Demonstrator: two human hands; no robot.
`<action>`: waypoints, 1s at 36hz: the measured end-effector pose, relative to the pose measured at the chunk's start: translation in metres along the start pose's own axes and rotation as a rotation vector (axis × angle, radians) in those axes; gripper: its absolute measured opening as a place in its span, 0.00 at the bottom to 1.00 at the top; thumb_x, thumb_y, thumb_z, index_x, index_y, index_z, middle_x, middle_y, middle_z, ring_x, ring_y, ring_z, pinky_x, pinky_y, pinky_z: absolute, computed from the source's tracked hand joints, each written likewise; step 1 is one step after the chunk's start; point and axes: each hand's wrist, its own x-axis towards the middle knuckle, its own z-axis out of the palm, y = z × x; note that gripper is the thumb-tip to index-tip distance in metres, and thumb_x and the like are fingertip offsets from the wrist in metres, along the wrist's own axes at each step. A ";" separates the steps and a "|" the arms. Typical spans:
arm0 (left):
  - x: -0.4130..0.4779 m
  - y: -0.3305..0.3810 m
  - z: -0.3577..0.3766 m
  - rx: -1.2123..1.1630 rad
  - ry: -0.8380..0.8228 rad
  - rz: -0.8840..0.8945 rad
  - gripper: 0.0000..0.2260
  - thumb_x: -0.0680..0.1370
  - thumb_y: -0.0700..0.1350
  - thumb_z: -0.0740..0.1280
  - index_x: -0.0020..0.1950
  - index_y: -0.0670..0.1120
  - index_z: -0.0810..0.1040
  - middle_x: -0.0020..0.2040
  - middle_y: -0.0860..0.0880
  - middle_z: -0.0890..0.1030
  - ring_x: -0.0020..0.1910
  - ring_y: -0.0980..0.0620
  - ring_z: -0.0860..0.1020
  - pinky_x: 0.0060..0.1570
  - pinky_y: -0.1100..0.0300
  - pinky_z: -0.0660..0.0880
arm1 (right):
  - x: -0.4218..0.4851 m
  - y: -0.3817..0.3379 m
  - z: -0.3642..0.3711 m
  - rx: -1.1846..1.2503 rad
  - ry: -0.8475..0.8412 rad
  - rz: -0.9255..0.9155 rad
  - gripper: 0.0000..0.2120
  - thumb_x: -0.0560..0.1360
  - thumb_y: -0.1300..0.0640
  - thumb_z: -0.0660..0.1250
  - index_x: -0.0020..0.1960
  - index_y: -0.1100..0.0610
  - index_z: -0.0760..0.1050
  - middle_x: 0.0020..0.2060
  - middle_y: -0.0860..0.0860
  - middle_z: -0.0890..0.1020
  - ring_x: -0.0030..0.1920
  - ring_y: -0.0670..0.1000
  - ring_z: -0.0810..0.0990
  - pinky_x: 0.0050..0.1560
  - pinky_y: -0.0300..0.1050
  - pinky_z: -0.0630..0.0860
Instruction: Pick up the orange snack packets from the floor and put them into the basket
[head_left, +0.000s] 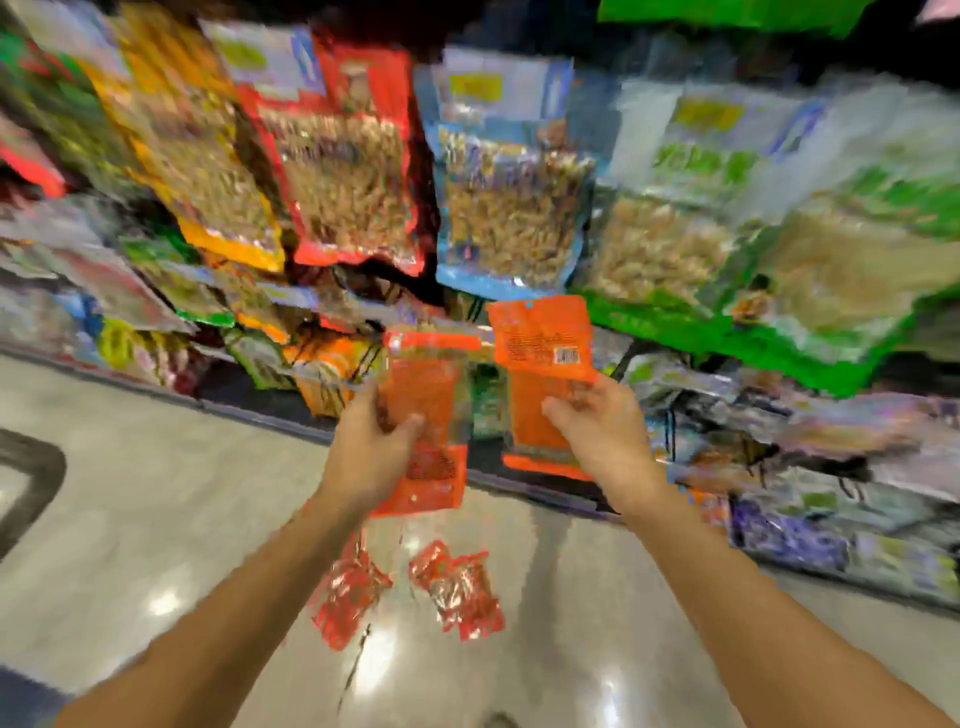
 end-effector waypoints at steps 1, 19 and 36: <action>-0.002 0.036 -0.007 -0.025 0.000 0.047 0.13 0.73 0.35 0.71 0.50 0.51 0.75 0.41 0.51 0.81 0.39 0.60 0.80 0.44 0.60 0.77 | -0.006 -0.030 -0.017 0.030 0.013 -0.021 0.15 0.73 0.70 0.70 0.39 0.50 0.76 0.35 0.46 0.81 0.32 0.37 0.80 0.40 0.34 0.78; -0.108 0.359 -0.065 -0.183 -0.201 0.646 0.08 0.74 0.37 0.72 0.45 0.46 0.74 0.36 0.49 0.79 0.26 0.61 0.75 0.24 0.71 0.70 | -0.198 -0.275 -0.202 0.011 0.493 -0.402 0.09 0.74 0.62 0.71 0.50 0.49 0.79 0.43 0.43 0.84 0.40 0.35 0.81 0.48 0.44 0.81; -0.305 0.401 0.046 -0.266 -0.814 0.842 0.10 0.72 0.38 0.74 0.48 0.47 0.75 0.40 0.46 0.82 0.30 0.52 0.78 0.26 0.55 0.75 | -0.471 -0.206 -0.298 -0.050 1.130 -0.218 0.09 0.71 0.63 0.73 0.45 0.49 0.81 0.41 0.48 0.87 0.43 0.47 0.85 0.48 0.52 0.83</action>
